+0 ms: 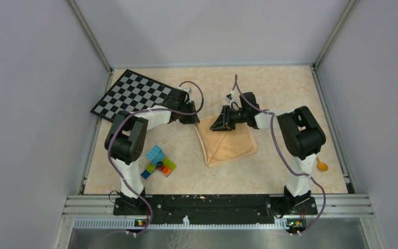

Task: Fold the napkin into a case and place the utensils inside
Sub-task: Smooth out the upper triangle-folded napkin at the center of the board.

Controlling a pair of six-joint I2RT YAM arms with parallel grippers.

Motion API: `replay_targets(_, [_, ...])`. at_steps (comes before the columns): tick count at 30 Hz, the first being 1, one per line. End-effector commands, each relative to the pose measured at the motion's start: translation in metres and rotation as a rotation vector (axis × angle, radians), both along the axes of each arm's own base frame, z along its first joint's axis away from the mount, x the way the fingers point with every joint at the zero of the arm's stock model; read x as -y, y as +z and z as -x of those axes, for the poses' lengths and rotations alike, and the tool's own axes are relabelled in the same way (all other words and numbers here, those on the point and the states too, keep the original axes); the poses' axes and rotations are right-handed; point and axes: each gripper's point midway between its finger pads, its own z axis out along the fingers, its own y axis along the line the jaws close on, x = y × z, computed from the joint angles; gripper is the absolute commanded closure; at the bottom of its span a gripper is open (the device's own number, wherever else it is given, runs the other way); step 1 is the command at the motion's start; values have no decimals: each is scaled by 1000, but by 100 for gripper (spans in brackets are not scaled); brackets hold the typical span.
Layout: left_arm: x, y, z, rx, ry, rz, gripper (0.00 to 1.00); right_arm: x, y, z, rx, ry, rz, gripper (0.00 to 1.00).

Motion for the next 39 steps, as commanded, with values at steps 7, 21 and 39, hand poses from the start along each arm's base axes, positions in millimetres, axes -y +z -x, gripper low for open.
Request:
replay_targets(7, [1,19,-12,58,2,13,100,-11,3,8,32,53,-28,76])
replay_targets(21, [-10,20,-3,77,31,-8,100,-36,-14,50,-11,158,-37,75])
replay_targets(39, [-23,-13,-1,18,53,-67,100,-42,-16,95,-49,195,-72,74])
